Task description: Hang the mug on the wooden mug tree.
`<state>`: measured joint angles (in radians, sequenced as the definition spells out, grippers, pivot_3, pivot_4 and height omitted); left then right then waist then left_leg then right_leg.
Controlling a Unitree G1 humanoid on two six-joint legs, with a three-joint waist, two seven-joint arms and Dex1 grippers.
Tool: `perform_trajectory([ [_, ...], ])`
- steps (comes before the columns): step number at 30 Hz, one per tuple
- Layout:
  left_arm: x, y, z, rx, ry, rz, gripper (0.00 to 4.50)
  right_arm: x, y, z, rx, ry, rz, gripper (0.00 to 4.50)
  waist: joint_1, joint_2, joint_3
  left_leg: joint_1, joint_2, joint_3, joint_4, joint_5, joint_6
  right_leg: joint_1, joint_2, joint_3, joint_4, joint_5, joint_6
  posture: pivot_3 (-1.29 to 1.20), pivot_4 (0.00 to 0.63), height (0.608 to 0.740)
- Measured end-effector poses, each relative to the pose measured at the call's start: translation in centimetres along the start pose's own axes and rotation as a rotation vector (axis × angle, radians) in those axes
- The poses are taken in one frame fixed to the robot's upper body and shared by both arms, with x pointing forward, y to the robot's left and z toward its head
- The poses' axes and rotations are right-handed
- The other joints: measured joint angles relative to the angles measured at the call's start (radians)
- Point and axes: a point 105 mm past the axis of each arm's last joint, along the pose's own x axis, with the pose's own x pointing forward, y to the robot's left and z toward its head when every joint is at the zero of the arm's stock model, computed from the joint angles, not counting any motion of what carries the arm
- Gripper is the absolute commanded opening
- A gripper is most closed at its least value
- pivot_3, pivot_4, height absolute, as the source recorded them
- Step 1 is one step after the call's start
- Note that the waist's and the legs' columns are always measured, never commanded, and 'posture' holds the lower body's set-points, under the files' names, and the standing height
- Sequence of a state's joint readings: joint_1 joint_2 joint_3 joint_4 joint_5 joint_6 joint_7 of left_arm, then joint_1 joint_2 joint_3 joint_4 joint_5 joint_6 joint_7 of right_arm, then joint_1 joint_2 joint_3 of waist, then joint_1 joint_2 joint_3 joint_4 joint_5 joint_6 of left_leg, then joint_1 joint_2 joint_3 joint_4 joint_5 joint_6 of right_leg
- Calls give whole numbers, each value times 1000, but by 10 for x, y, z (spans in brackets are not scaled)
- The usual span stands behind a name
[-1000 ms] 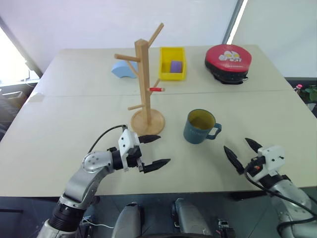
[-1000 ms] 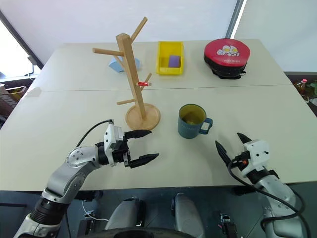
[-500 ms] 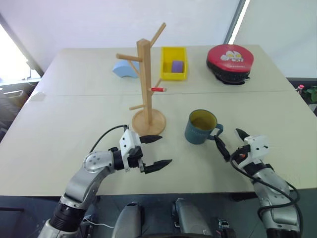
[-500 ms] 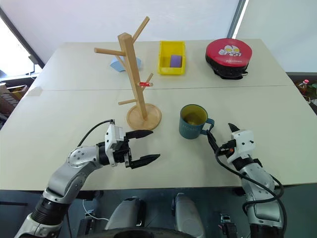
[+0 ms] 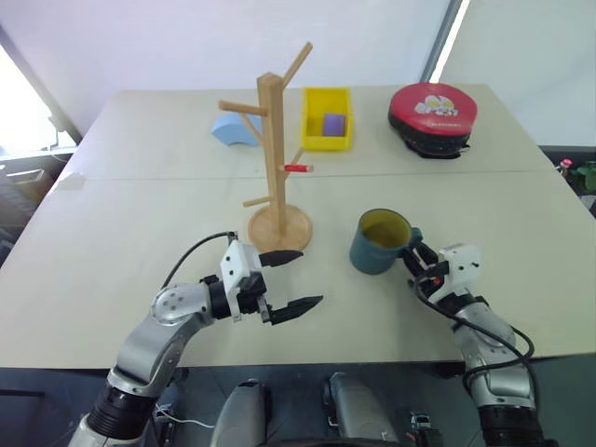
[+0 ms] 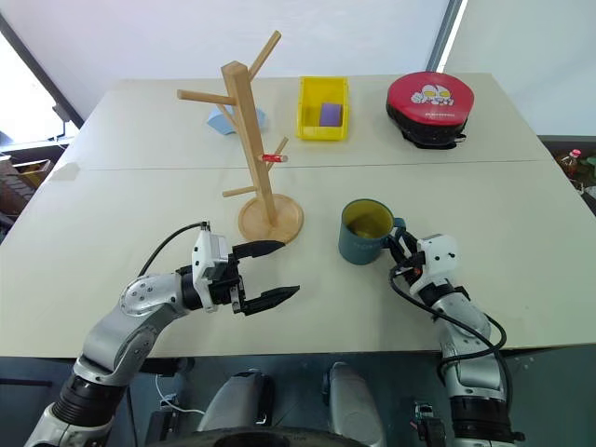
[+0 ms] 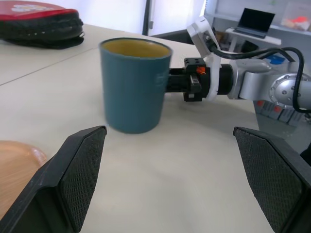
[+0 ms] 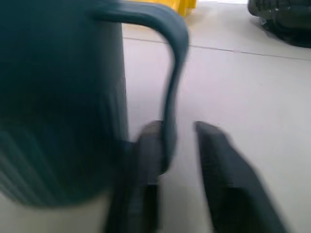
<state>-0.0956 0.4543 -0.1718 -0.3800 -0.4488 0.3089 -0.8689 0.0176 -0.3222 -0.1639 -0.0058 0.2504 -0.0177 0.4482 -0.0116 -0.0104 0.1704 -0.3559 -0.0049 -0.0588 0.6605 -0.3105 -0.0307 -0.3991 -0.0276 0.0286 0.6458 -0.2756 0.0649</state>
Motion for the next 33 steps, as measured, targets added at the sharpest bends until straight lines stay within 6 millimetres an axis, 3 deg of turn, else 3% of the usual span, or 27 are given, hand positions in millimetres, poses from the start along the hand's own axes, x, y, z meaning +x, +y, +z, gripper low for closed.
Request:
perform_trajectory([
  [6,-2,1,3,10,5,12,4500,1,4,-2,4,1,18,57,-1,0,0,0,0,0,0,0,0,0,0,0,0,0,0,0,150,740],
  [11,-11,7,2,20,21,57,4500,2,23,11,-214,8,183,57,-3,1,1,0,0,0,0,0,0,0,0,0,0,0,0,0,150,740],
  [13,-20,14,0,29,40,87,4500,9,41,34,-400,-26,341,57,-10,2,3,0,0,2,0,0,0,-1,0,1,0,0,0,0,150,740],
  [15,-29,23,0,40,52,120,4500,21,56,70,-542,-131,428,57,-9,2,3,0,1,0,1,0,0,-1,1,0,1,0,0,0,150,740],
  [17,-33,27,0,47,58,129,4500,31,64,104,-617,-229,455,57,-3,1,3,0,1,-1,1,0,0,-1,2,-2,1,0,0,0,150,740],
  [19,-35,30,0,48,57,137,4500,39,69,122,-647,-272,477,57,2,0,3,-1,0,-2,1,0,0,0,1,-3,0,0,0,0,150,740],
  [27,-52,48,14,62,-1,229,4500,61,83,151,-704,-298,554,57,0,0,4,-3,-1,-1,0,0,0,-2,-3,-3,-2,1,1,0,150,740],
  [33,-71,58,28,63,-36,285,4500,66,89,156,-738,-299,584,57,-1,0,4,-3,-1,-1,0,0,0,-2,-3,-3,-1,1,1,0,150,740],
])
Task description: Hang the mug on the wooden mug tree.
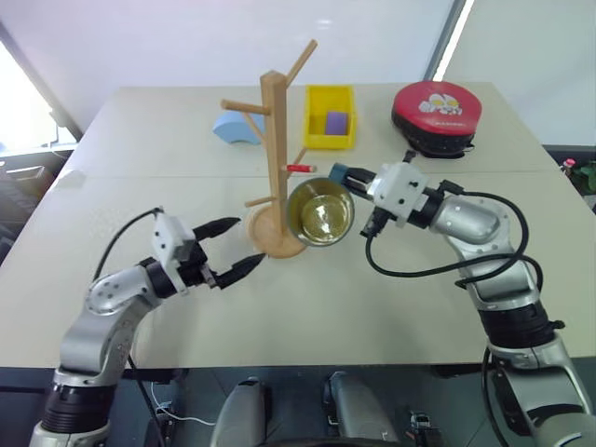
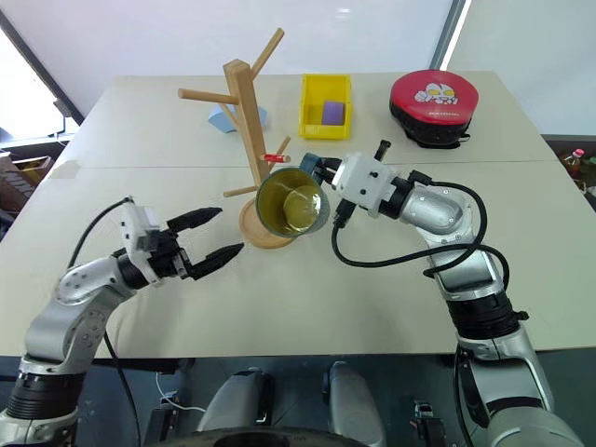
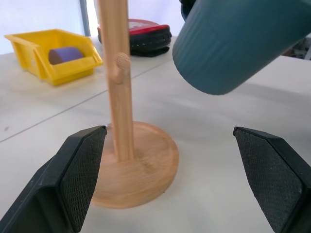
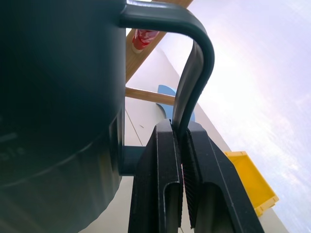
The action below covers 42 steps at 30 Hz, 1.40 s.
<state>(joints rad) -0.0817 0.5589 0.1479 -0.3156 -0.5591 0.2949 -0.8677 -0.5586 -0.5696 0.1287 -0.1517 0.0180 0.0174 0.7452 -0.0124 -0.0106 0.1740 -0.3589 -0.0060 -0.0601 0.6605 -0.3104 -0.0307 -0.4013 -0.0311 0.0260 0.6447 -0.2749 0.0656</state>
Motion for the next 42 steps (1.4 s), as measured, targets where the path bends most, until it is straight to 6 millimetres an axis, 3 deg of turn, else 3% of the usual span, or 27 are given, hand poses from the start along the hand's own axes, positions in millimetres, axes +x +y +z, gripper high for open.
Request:
perform_trajectory([
  [13,-11,9,12,-35,-29,22,4500,26,-5,16,-10,10,13,57,-1,0,0,-1,0,0,0,0,0,-2,0,0,0,0,0,0,150,740],
  [24,-9,9,14,-28,-34,22,4500,41,4,9,5,98,32,57,-1,0,0,-6,0,0,0,0,0,-6,-1,0,0,0,0,0,150,740],
  [27,-9,10,15,-28,-35,23,4500,42,3,9,11,105,22,959,-1,0,0,-7,0,0,0,0,0,-8,-1,0,0,0,0,0,150,740],
  [31,-8,10,16,-25,-38,30,4500,41,-3,11,-2,99,-7,3043,-1,0,0,-8,0,0,0,0,0,-8,-1,0,0,0,0,0,150,740],
  [35,-7,11,19,-18,-45,33,4500,29,-15,14,-26,88,-36,3043,1,0,0,-9,0,0,0,0,0,-8,-1,-1,0,0,0,0,150,740],
  [38,-7,11,19,-22,-43,34,4500,6,-25,11,11,73,-65,3043,3,-1,0,-10,-1,-1,0,0,0,-8,-2,-1,-2,1,0,0,150,740],
  [42,-9,12,16,-45,-39,58,4500,-25,-21,-7,159,52,-93,3043,0,-1,-1,-11,-1,-1,0,0,0,-8,-2,-1,-3,1,0,0,150,740],
])
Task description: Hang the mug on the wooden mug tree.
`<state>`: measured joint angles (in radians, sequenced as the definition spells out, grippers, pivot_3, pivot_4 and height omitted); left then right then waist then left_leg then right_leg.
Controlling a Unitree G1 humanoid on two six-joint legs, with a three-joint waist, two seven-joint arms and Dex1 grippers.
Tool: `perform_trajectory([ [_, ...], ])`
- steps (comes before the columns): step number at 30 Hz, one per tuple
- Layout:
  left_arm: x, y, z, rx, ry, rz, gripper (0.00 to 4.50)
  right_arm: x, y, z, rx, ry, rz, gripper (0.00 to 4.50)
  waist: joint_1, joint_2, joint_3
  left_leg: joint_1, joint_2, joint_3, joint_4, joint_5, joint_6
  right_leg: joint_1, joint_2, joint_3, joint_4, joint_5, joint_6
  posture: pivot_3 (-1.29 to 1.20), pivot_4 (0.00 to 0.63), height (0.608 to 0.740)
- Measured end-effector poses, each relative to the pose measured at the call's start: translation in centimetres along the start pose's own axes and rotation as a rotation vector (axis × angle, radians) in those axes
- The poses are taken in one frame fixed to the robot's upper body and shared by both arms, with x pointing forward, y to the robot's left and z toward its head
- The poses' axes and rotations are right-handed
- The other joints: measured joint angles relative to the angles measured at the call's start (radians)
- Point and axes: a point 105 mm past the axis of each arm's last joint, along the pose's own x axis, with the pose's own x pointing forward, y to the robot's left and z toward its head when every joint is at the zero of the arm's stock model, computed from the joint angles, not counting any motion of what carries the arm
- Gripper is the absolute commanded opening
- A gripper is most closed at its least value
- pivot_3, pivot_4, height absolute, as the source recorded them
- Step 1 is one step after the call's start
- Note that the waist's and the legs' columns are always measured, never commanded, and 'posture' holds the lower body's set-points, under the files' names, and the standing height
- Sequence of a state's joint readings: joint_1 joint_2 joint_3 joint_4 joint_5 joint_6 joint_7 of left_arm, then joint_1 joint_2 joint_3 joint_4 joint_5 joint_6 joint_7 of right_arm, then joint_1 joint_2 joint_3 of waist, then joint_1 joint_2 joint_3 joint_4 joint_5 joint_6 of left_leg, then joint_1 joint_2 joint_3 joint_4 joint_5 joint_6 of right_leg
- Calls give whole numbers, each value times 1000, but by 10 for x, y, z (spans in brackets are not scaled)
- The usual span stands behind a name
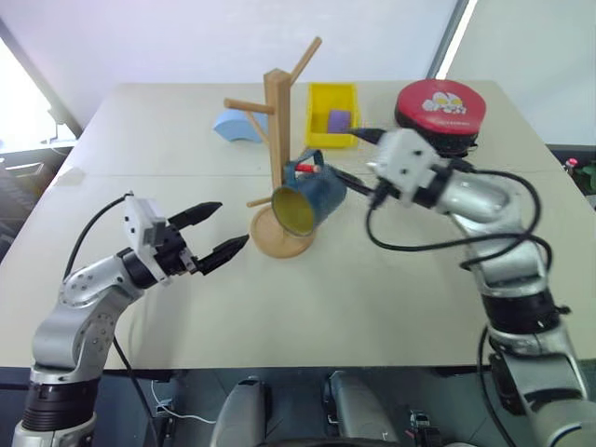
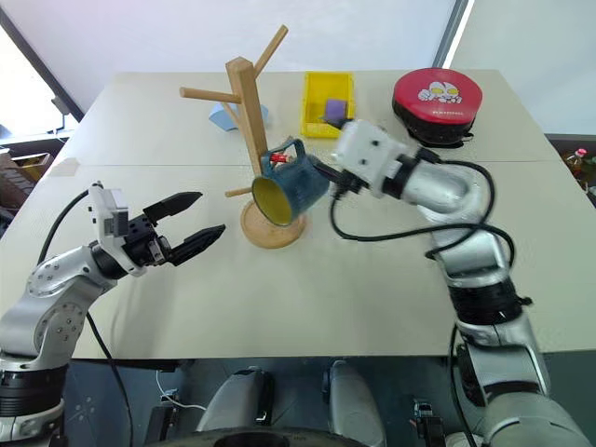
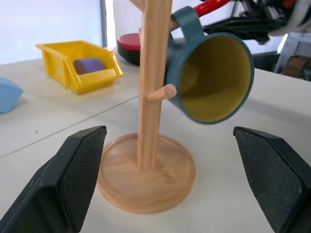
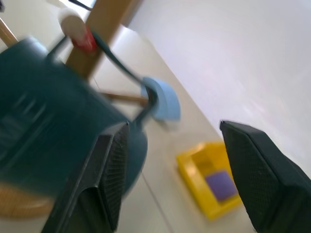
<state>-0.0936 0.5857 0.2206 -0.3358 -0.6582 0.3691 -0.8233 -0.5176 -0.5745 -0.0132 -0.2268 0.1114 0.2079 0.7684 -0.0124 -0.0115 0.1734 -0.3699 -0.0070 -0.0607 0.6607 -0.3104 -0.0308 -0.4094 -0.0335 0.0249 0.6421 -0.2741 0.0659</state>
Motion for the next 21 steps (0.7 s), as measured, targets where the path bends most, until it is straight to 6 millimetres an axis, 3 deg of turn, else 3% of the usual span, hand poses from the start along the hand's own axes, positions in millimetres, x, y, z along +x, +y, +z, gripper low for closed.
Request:
perform_trajectory([
  [4,-9,23,-5,-40,-15,162,4500,-38,8,-41,225,47,-71,3043,2,-1,0,2,0,0,0,0,0,1,0,0,1,0,0,0,150,740],
  [8,-27,51,-32,-60,44,376,4500,-58,27,-86,408,133,-144,3043,-3,0,0,4,0,1,0,0,0,1,1,1,4,0,0,0,150,740],
  [14,-54,71,-63,-85,99,615,4500,-62,35,-106,485,124,-250,3043,0,0,0,6,1,1,0,0,0,3,2,1,5,0,0,0,150,740],
  [21,-65,68,-76,-90,123,670,4500,-67,41,-130,519,161,-305,3043,1,0,0,6,1,1,0,0,0,3,1,1,5,0,0,0,150,740],
])
